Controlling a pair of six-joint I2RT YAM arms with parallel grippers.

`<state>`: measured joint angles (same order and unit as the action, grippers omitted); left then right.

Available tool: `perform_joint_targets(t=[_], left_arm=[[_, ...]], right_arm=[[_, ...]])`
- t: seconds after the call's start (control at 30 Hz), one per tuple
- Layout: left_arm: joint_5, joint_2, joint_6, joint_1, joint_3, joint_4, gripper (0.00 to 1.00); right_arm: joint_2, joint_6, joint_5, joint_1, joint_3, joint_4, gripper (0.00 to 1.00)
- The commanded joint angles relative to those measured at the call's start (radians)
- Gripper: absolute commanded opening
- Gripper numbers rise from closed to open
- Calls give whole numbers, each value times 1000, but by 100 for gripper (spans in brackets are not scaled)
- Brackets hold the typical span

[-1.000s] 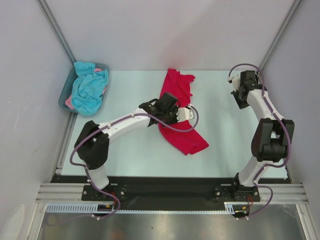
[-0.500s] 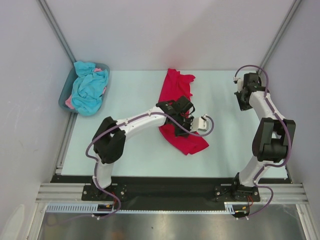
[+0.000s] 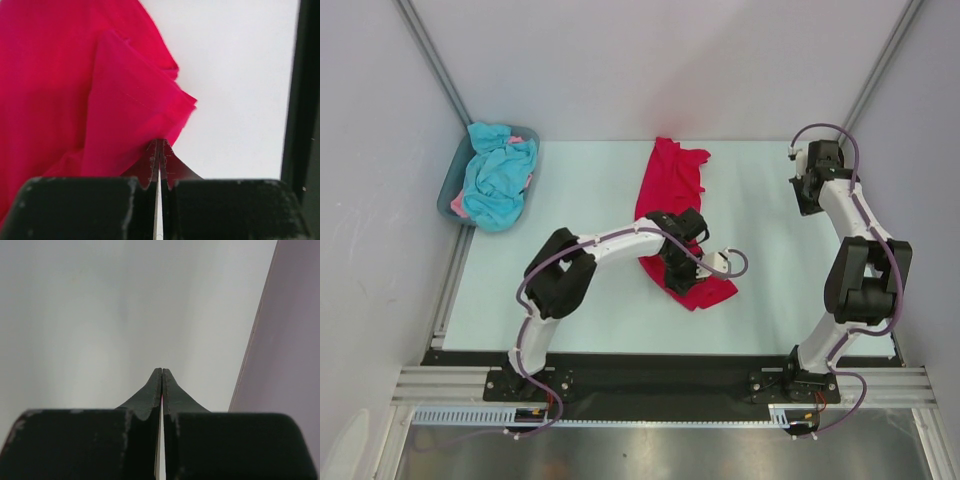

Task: Fold and stack the t-shirts
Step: Fold the tshirt

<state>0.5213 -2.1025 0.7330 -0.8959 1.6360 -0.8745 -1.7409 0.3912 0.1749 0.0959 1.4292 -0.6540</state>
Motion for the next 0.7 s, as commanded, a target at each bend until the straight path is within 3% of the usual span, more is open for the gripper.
perform_joint_targets(t=[0.0,0.27,0.37,0.67], left_arm=[[-20,-27,-17,0,-13,58,0],[-98,-93,47,-15,-67,54,0],[-182,-36,162,-14,-193,-13,0],[-244,56,302,60,-332,-194,0]], right_arm=[[60,-20,-11,-13,34,-9,0],[98,-29,-14,-25,40,-18,0],[96,-34,-18,-27,30,-19,0],[86,-28,-11,-48,27,-15,0]])
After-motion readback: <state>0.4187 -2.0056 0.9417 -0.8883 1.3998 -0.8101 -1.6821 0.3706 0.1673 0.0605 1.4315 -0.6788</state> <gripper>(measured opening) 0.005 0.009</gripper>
